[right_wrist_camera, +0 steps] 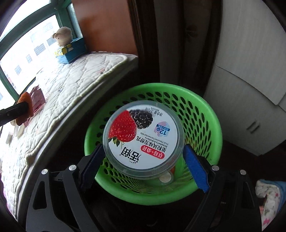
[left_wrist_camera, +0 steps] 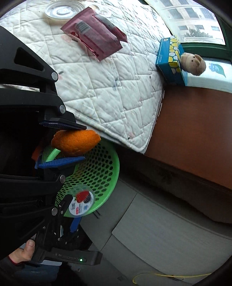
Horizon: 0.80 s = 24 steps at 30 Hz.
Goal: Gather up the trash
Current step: 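Carry the orange peel and yogurt tub over the green basket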
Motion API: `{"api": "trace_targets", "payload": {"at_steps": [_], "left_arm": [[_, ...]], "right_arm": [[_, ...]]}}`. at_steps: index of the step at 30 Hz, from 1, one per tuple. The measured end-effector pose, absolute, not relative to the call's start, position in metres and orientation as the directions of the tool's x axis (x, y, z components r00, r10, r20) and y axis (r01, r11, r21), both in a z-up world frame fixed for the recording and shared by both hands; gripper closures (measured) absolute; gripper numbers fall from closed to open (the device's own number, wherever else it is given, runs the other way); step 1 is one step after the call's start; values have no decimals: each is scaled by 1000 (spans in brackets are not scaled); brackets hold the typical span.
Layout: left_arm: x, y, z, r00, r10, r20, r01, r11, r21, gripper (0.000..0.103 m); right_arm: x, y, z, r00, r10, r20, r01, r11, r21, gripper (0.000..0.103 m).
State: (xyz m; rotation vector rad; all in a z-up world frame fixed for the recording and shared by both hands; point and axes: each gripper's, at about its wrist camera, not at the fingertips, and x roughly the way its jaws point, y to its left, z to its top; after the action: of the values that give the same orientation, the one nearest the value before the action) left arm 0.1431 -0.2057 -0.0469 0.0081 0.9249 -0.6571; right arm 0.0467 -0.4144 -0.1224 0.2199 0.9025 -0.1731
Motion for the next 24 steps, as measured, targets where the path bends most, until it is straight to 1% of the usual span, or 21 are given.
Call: {"api": "trace_targets", "payload": {"at_steps": [3, 12, 18, 19, 21, 22, 24], "left_arm": [[144, -222, -51, 399, -529, -748, 546, 793, -270, 75], [141, -268, -68, 332, -535, -777, 601, 755, -263, 74], [137, -290, -81, 287, -533, -796, 616, 739, -272, 73], [137, -293, -83, 281, -531, -800, 621, 736, -271, 72], [134, -298, -87, 274, -529, -803, 625, 733, -270, 65], [133, -300, -87, 270, -531, -803, 628, 729, -271, 64], [132, -303, -89, 267, -537, -800, 632, 725, -275, 56]], "right_arm": [[42, -422, -122, 616, -64, -785, 254, 959, 122, 12], [25, -435, -107, 657, -87, -749, 272, 954, 128, 12], [12, -448, -102, 678, -90, -730, 298, 941, 161, 12], [11, -449, -101, 680, -87, -728, 300, 939, 167, 12], [7, -451, -101, 682, -93, -726, 304, 938, 166, 12], [6, -451, -101, 681, -93, -726, 305, 938, 165, 12], [4, -452, -101, 682, -91, -725, 307, 936, 171, 13]]}}
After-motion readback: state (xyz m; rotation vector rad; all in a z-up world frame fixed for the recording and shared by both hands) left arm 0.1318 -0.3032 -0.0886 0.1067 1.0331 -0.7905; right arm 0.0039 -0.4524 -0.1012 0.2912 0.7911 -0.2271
